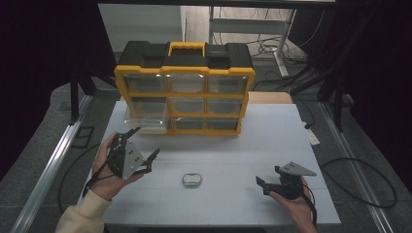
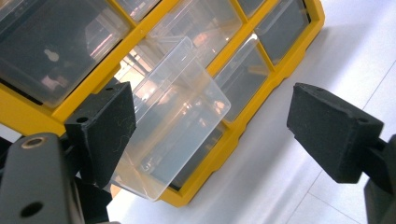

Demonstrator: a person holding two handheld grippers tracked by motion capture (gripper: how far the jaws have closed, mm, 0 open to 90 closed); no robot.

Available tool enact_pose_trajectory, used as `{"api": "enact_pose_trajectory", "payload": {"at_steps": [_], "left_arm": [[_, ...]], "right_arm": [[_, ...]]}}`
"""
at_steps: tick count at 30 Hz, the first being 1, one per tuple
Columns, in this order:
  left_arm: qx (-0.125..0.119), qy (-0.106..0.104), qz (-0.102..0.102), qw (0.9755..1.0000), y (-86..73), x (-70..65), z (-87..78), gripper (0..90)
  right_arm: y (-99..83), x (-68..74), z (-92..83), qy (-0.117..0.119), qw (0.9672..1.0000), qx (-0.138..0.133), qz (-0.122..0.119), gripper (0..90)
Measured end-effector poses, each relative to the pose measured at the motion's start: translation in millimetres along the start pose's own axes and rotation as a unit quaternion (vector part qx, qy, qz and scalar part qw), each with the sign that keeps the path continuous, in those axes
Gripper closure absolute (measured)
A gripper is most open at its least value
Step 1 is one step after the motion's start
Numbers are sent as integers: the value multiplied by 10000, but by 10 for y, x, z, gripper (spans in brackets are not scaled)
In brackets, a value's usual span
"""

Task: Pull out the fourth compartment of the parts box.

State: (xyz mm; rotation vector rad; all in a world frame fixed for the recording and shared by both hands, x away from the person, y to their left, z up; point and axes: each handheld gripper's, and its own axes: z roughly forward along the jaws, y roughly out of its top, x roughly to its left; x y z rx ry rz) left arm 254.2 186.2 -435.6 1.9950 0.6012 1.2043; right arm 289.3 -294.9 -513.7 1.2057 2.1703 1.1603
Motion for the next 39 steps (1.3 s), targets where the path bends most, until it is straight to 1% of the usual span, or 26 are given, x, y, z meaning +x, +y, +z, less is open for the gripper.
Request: {"api": "enact_pose_trajectory", "payload": {"at_steps": [3, 5, 6, 7, 8, 9, 12, 14, 15, 16, 18, 19, 22, 24, 25, 28, 30, 31, 34, 35, 36, 37, 39], "left_arm": [[-44, -74, -142, 9999, -2, 1, -19, 155], [-88, -194, -269, 9994, -1, -4, -34, 156], [-88, -194, -269, 9994, -1, -4, -34, 156], [-115, -295, -342, 9989, -3, -6, -43, 156], [-124, -343, -387, 9986, -5, -7, -47, 156], [-124, -343, -387, 9986, -5, -7, -47, 156], [-165, -482, -549, 9972, -14, -3, -60, 156], [-205, -600, -694, 9956, -22, -4, -74, 157], [-205, -600, -694, 9956, -22, -4, -74, 157], [-210, -638, -741, 9950, -25, -4, -79, 157], [-236, -767, -886, 9928, -34, -7, -86, 157], [-237, -795, -906, 9924, -36, -6, -87, 157], [-256, -957, -1100, 9890, -58, -11, -84, 157], [-251, -976, -1115, 9886, -64, -12, -82, 158], [-235, -1037, -1162, 9875, -75, -19, -72, 158], [-206, -1082, -1170, 9870, -85, -30, -58, 158], [-168, -1188, -1221, 9852, -96, -48, -38, 159], [-168, -1188, -1221, 9852, -96, -48, -38, 159], [-147, -1306, -1301, 9828, -102, -65, -16, 159], [-134, -1386, -1363, 9808, -110, -75, 4, 159], [-134, -1386, -1363, 9808, -110, -75, 4, 160], [-121, -1427, -1382, 9800, -114, -79, 15, 160], [-91, -1536, -1459, 9773, -127, -90, 41, 160]], "right_arm": [[-1, 6, -4, 3, 10000, -3, -15, 121], [-2, 5, -7, -5, 10000, -17, -1, 121], [-2, 5, -7, -5, 10000, -17, -1, 121], [-3, 4, -9, -9, 10000, -4, 0, 121], [-3, 5, -9, -8, 10000, -4, -3, 121], [-3, 5, -9, -8, 10000, -4, -3, 121], [-3, 7, -7, -6, 10000, 3, -6, 121], [-3, 8, -7, -12, 10000, 4, -12, 121], [-3, 8, -7, -12, 10000, 3, -8, 121], [-3, 8, -7, -12, 10000, 3, -8, 121], [-3, 8, -8, -15, 10000, 3, -10, 121], [-4, 8, -8, -15, 10000, 3, -10, 121], [-3, 8, -8, -13, 10000, 4, -13, 121], [-3, 8, -9, -12, 10000, 4, -15, 121], [-3, 6, -9, -9, 10000, 7, -13, 121], [-3, 6, -7, -10, 10000, 8, -15, 121], [-3, 6, -7, -9, 10000, 8, -15, 121], [-3, 7, -8, -9, 10000, 10, -14, 121], [-3, 6, -8, -6, 10000, 11, -14, 121], [-3, 6, -8, -4, 10000, 11, -14, 120], [-3, 6, -8, -4, 10000, 11, -14, 120], [-3, 6, -7, -4, 10000, 9, -15, 121], [-3, 7, -7, 0, 10000, 9, -21, 120]]}}
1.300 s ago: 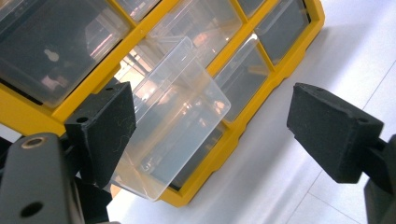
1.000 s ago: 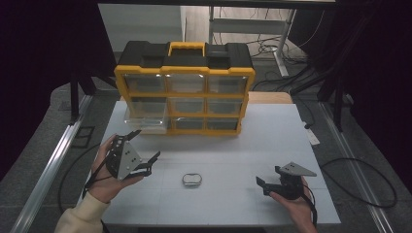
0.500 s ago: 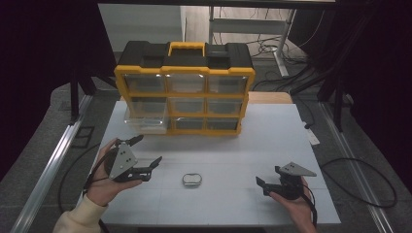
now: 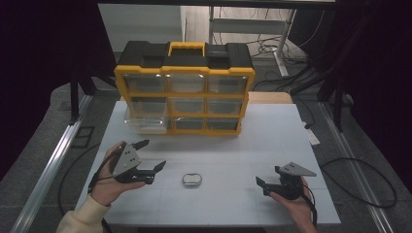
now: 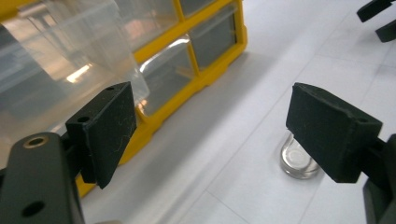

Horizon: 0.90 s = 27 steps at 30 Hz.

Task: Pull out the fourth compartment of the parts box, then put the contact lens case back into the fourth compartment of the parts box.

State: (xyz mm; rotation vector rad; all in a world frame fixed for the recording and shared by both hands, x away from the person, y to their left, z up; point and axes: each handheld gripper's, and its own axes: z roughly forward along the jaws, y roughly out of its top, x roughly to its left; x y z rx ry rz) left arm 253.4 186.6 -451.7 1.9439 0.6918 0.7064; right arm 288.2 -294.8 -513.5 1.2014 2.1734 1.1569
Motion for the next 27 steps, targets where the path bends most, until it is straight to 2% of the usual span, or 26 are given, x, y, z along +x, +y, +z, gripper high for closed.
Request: {"api": "enact_pose_trajectory", "payload": {"at_steps": [4, 11, 27], "left_arm": [[65, -203, -147, 9997, -23, 0, 53, 161], [119, -416, -197, 9989, -17, -26, 125, 162], [261, -734, -75, 9969, 29, -106, 267, 162]], "right_arm": [[0, -1, -1, -1, 10000, -10, 11, 121], [-1, -2, -1, -6, 10000, -5, 16, 121], [0, -9, 1, -8, 10000, 2, 27, 121]]}}
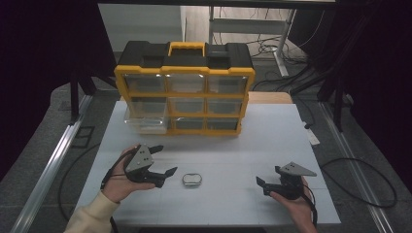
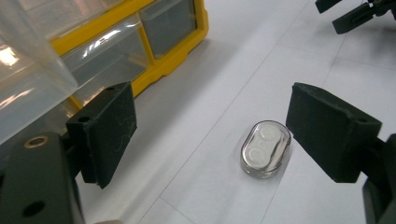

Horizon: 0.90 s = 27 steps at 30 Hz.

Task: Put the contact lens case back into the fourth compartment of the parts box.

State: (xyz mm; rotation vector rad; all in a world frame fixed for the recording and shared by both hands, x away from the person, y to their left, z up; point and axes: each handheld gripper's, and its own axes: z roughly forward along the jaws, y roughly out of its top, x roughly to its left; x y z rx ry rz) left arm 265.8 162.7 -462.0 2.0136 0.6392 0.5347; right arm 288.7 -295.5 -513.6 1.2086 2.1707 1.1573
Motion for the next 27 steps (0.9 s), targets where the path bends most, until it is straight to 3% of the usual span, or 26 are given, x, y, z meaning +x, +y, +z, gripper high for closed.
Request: {"api": "enact_pose_trajectory", "payload": {"at_steps": [27], "left_arm": [[288, -330, -140, 9989, 41, 35, 173, 163]], "right_arm": [[12, 10, 24, 154, 9999, -15, 22, 121]]}}
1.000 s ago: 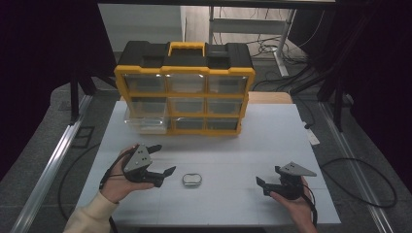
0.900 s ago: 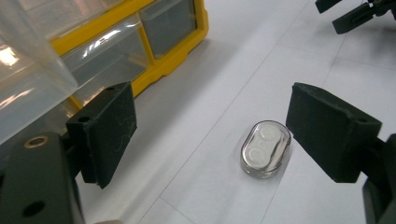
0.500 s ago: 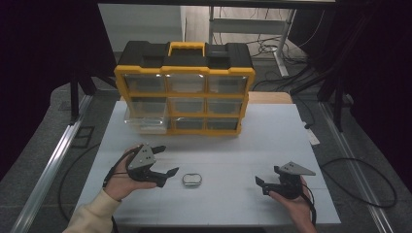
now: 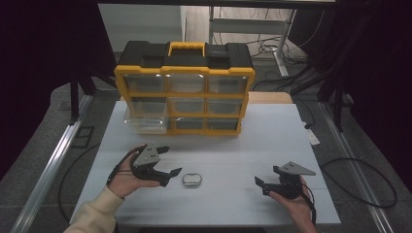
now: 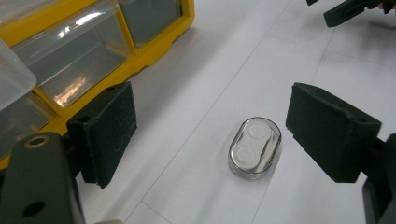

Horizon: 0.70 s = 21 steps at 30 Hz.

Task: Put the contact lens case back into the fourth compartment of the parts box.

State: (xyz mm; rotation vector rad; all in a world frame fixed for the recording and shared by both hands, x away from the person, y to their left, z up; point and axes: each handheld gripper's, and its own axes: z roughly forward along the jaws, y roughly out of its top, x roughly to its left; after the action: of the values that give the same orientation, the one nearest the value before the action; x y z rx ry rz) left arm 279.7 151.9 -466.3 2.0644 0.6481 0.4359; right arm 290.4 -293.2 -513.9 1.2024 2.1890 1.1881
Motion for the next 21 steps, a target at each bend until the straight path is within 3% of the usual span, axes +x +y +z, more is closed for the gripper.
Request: {"api": "enact_pose_trajectory", "payload": {"at_steps": [14, 21], "left_arm": [[329, -352, 7, 9988, 32, 38, 221, 161], [377, -477, 18, 9981, 32, 33, 285, 159]], "right_arm": [[6, 2, -12, 20, 10000, -21, -31, 121], [3, 4, 10, 38, 10000, 21, -53, 121]]}}
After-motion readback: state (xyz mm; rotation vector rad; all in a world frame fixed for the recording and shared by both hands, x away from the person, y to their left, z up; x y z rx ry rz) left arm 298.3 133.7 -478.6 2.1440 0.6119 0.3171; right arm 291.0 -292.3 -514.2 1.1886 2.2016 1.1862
